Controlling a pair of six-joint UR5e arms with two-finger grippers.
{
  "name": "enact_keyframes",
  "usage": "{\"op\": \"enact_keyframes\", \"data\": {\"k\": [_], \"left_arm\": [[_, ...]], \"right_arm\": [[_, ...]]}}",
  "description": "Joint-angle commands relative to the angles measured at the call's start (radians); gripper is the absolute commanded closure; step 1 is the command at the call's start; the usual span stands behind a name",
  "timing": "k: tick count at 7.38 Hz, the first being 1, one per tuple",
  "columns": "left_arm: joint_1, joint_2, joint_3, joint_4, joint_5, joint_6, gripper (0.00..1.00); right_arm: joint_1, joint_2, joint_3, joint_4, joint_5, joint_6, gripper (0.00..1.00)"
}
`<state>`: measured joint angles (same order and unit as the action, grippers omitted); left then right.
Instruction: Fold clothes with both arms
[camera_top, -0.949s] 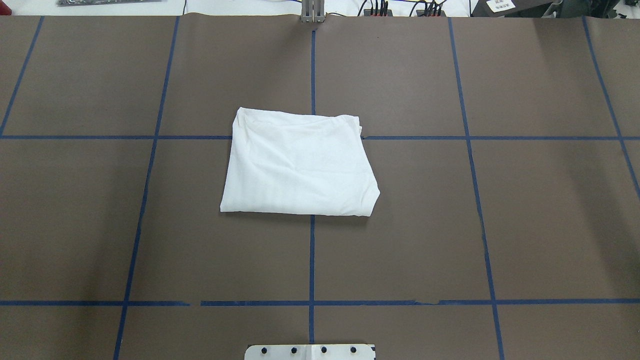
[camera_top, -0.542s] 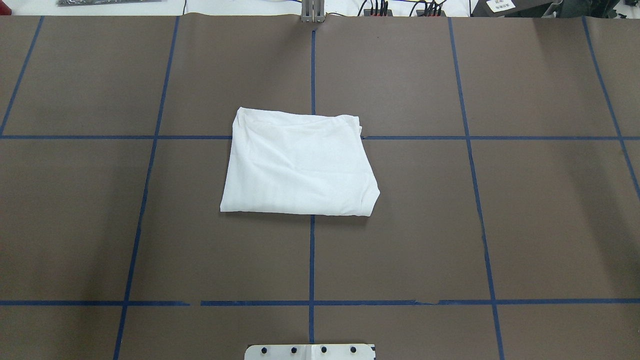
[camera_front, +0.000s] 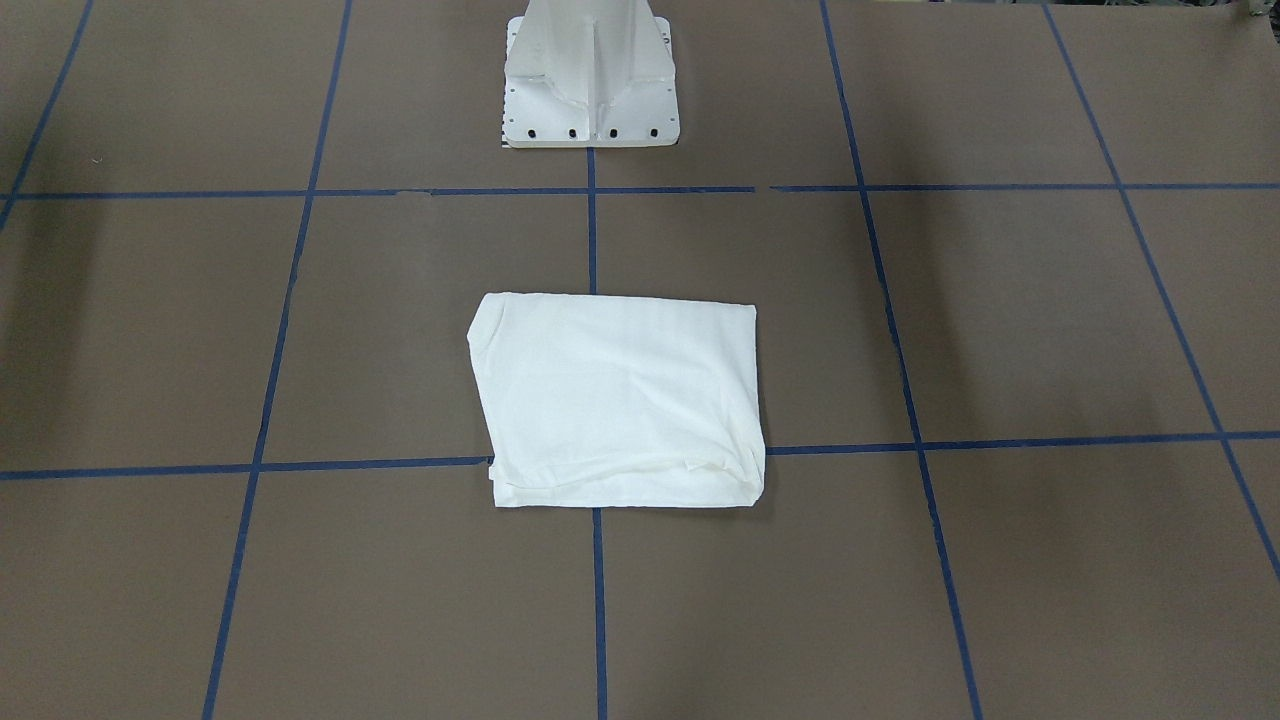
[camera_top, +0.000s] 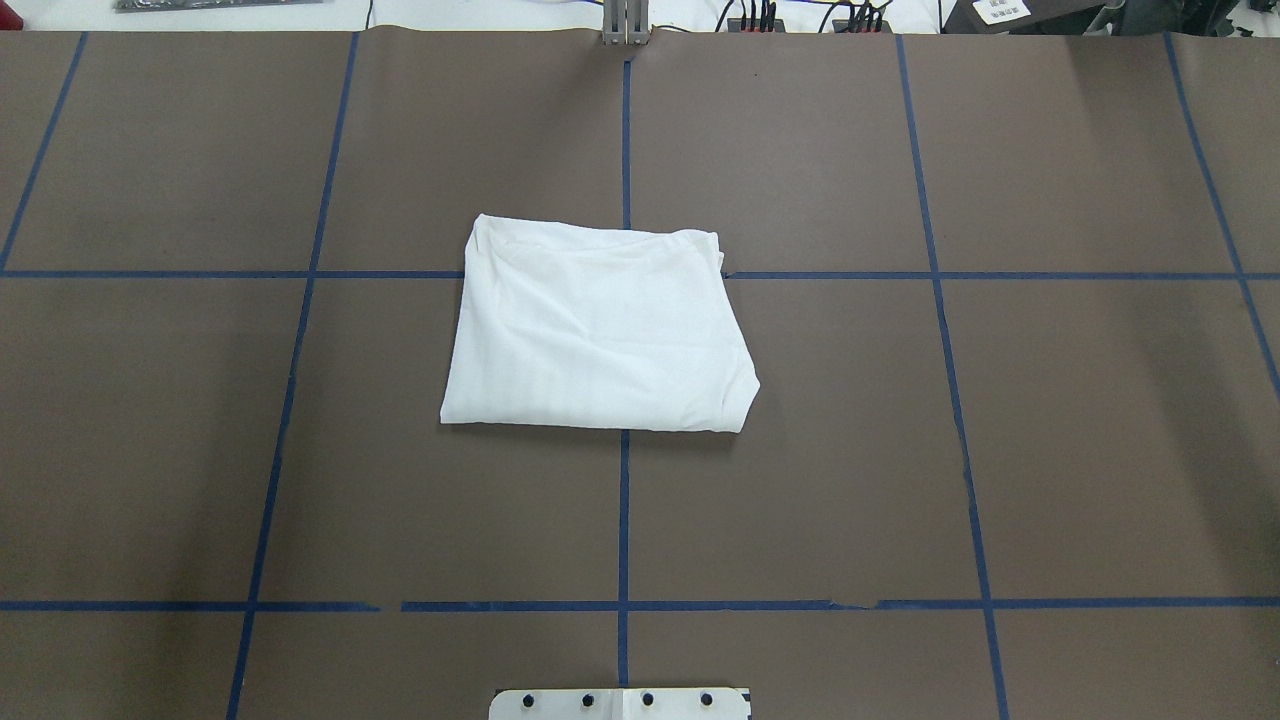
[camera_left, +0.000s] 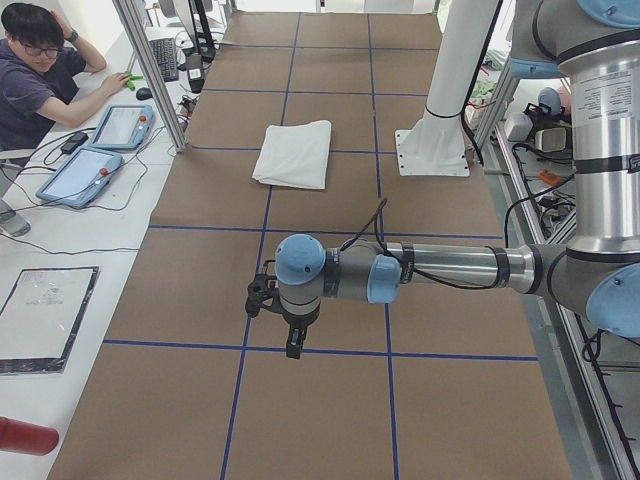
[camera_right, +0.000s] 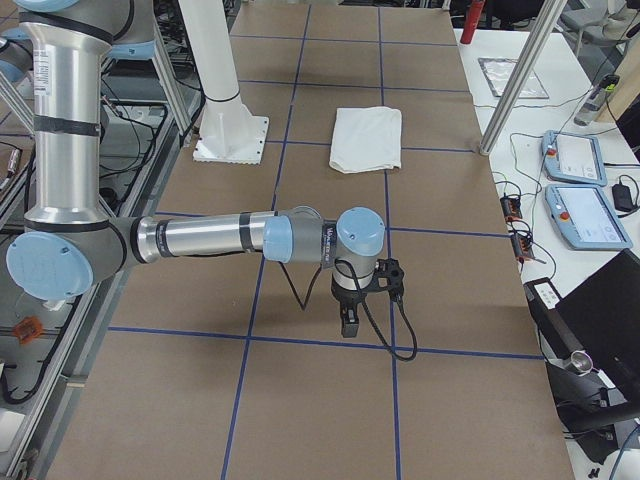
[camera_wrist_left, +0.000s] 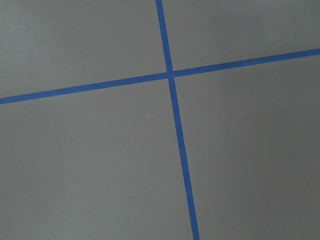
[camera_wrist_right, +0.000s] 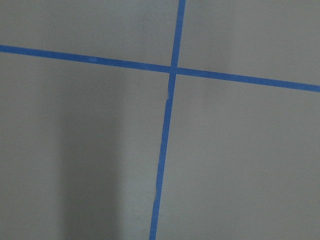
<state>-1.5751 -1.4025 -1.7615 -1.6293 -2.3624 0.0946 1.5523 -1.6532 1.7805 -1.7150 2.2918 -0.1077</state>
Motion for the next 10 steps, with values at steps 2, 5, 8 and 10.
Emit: {"op": "enact_keyframes", "data": {"k": [2,5,8,10], "left_arm": [[0.003,0.013,-0.016,-0.003,0.008,0.001,0.00],[0.003,0.011,-0.018,-0.004,0.008,0.001,0.00],[0.003,0.011,-0.019,-0.004,0.006,0.001,0.00],[0.003,0.011,-0.027,-0.006,0.006,0.001,0.00]], "right_arm": [[0.000,0.000,0.000,0.000,0.000,-0.003,0.00],[-0.001,-0.002,-0.001,0.000,0.000,-0.003,0.00],[-0.001,-0.002,-0.004,0.000,0.001,-0.004,0.00],[-0.001,-0.005,-0.004,0.000,0.002,-0.004,0.00]]}}
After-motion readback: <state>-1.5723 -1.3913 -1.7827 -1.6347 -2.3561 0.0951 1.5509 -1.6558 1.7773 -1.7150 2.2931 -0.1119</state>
